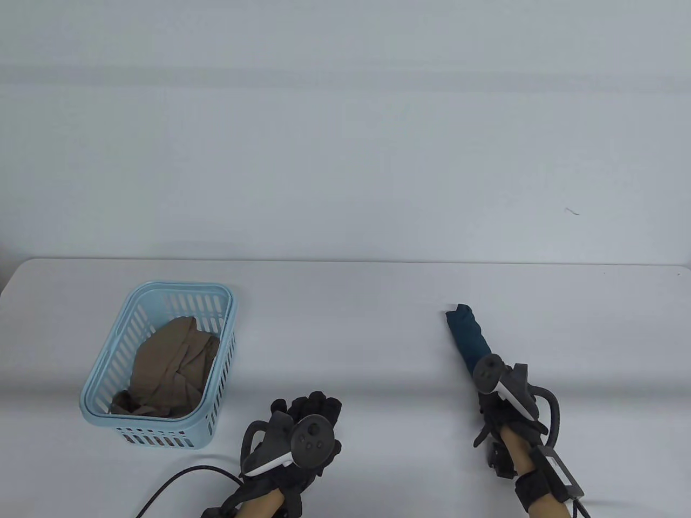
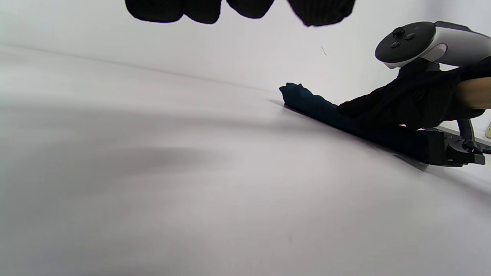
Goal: Roll shorts into tight roll
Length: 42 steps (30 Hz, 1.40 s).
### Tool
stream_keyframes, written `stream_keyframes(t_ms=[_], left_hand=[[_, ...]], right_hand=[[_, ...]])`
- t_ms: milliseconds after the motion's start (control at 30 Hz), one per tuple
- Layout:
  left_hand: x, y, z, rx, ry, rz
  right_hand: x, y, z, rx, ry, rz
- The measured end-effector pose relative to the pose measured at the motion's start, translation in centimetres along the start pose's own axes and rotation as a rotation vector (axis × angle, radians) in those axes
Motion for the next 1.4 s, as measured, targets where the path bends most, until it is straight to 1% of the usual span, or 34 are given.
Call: stream_keyframes(t_ms=[367, 500, 667, 867, 1100, 1167, 1200, 1333, 1400], left_hand=[[-0.1, 0.1, -0.1, 0.008, 0.005, -0.015], [-0.1, 0.1, -0.2, 0.012, 0.006, -0.016], [-0.2, 0.1, -0.3, 0.011, 0.007, -0.025], [-0.2, 0.1, -0.3, 0.009, 0.012, -0.03], [0.7, 0.3, -0.3, -0.002, 0.031, 0.001], [0.8, 0.3, -0.4, -0.003, 0.033, 0.005], [0.9, 0.4, -0.4, -0.002, 0.033, 0.008], [1.2, 0.5, -0.6, 0.001, 0.034, 0.024], [1.5, 0.7, -0.7, 0.007, 0.033, 0.036]], right_hand=[[-1.3, -1.4, -4.5, 0.148, -0.054, -0.054], [-1.6, -1.7, -6.1, 0.183, -0.079, -0.066], [-2.0, -2.0, -7.8, 0.215, -0.059, -0.088], [-2.2, -2.0, -9.3, 0.249, -0.08, -0.098], [-2.4, -1.8, -9.9, 0.228, -0.145, -0.095], [-3.1, -1.6, -9.8, 0.219, -0.133, -0.074], [-3.5, -1.4, -9.7, 0.21, -0.126, -0.081], [-6.7, 0.4, -8.3, 0.148, -0.135, -0.213], [-8.8, 1.9, -6.6, 0.076, -0.147, -0.264]])
Point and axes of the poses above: the tracker on the back of each hand, its own z axis roughly to the thumb side, its own y axis roughly from the fingertips to the wrist, x = y × z, the point moved 1 cm from there along -y, roughly from the wrist to the fingertips, and after that the axes turned 9 degrees about -y, right-handed, at the moved point
